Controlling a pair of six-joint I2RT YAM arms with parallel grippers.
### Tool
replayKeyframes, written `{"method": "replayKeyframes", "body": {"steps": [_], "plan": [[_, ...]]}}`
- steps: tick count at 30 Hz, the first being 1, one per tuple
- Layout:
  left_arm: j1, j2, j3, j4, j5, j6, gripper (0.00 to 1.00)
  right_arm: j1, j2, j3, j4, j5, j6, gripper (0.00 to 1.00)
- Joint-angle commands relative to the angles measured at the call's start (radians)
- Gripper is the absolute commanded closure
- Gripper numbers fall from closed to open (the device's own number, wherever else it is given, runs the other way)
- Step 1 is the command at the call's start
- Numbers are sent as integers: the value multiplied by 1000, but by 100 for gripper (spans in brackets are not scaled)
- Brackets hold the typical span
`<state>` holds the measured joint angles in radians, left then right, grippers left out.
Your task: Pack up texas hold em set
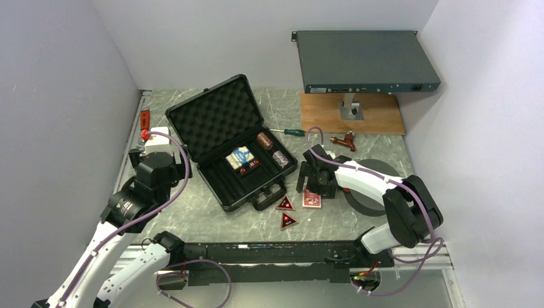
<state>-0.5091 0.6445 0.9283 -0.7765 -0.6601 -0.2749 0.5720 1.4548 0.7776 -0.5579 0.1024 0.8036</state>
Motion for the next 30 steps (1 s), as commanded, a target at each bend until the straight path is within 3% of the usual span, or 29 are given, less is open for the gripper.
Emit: {"method": "replayKeyframes", "body": {"steps": [1,9,17,24,27,30], "plan": [[4,-13,7,8,-3,-2,1,5,18,45,-12,9,-63,12],[6,-12,8,10,5,0,2,8,37,37,-50,50,-124,20],[9,-10,7,11,5,1,2,14,59,52,-49,56,-134,37],[11,-15,6,11,5,2,1,15,53,105,-90,76,-147,72],[12,-16,6,11,7,1,1,15,37,156,-114,82,-151,96],[12,-16,7,10,6,0,1,15,33,209,-150,89,-150,100]]}}
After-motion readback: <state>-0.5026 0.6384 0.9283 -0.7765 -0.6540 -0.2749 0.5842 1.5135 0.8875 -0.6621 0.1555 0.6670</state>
